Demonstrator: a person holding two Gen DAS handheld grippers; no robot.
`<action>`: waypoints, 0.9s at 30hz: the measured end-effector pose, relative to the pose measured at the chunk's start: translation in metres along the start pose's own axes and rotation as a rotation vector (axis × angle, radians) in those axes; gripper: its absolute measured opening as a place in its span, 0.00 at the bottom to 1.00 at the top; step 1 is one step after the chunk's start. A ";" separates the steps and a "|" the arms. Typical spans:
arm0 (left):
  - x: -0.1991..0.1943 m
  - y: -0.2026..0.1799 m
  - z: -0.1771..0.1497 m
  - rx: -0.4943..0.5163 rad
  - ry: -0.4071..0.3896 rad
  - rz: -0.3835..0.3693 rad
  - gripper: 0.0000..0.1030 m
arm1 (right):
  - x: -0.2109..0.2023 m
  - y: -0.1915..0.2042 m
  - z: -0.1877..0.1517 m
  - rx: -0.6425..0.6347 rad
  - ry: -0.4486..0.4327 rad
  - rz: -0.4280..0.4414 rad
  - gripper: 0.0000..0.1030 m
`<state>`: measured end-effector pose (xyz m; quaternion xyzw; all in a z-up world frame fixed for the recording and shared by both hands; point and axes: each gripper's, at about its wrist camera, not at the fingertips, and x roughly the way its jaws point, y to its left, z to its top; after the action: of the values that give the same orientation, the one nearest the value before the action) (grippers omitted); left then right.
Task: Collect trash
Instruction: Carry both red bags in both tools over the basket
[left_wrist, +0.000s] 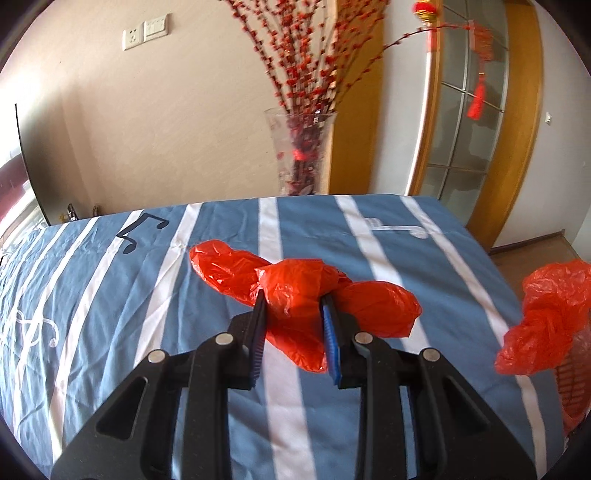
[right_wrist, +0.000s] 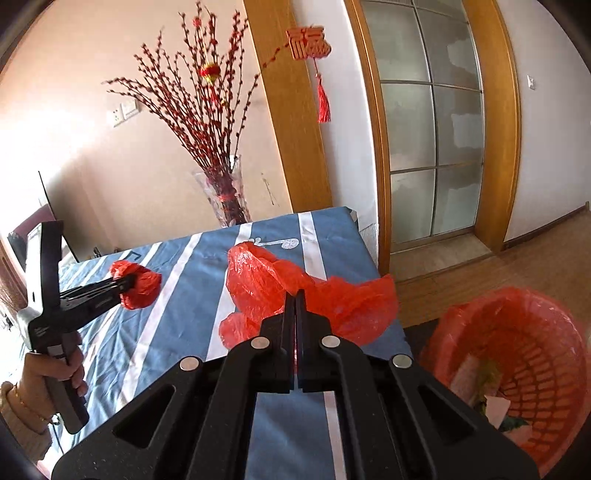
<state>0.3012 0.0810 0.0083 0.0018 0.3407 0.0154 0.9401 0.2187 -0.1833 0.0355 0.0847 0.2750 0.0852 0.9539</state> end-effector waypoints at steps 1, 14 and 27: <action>-0.004 -0.003 -0.001 0.003 -0.002 -0.007 0.27 | -0.006 -0.001 -0.001 0.003 -0.006 0.001 0.01; -0.051 -0.072 -0.015 0.057 -0.018 -0.156 0.27 | -0.074 -0.042 -0.011 0.058 -0.084 -0.064 0.01; -0.069 -0.167 -0.032 0.143 0.015 -0.342 0.27 | -0.112 -0.111 -0.024 0.138 -0.125 -0.212 0.01</action>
<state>0.2324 -0.0887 0.0254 0.0108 0.3434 -0.1689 0.9238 0.1250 -0.3119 0.0496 0.1257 0.2274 -0.0406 0.9648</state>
